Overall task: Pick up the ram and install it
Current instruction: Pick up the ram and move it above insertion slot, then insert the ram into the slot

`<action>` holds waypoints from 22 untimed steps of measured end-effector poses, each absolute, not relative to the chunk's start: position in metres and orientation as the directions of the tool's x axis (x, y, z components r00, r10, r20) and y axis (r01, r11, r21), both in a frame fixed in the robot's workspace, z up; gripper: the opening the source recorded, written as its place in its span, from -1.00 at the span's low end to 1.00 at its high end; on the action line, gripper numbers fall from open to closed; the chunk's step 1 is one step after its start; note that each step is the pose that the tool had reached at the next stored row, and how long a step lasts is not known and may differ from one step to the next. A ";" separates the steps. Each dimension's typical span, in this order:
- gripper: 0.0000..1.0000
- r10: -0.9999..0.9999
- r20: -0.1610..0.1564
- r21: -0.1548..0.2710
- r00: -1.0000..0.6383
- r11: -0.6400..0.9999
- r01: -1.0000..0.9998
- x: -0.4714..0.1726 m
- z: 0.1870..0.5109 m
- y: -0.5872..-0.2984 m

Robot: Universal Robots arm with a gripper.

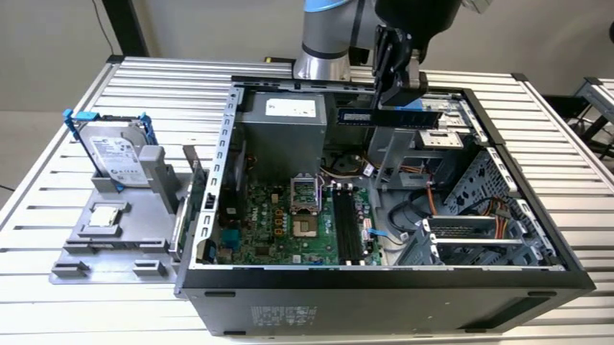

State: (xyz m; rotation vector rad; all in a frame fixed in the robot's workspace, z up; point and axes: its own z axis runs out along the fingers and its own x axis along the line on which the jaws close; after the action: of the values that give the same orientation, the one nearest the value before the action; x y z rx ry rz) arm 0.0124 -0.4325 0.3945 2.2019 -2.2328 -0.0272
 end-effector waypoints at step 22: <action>-1.00 -0.990 -0.008 0.016 -0.139 0.139 -0.990 0.012 0.395 -0.432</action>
State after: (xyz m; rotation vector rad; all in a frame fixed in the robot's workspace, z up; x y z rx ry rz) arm 0.0124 -0.4325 0.3945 2.0587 -2.3670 -0.0278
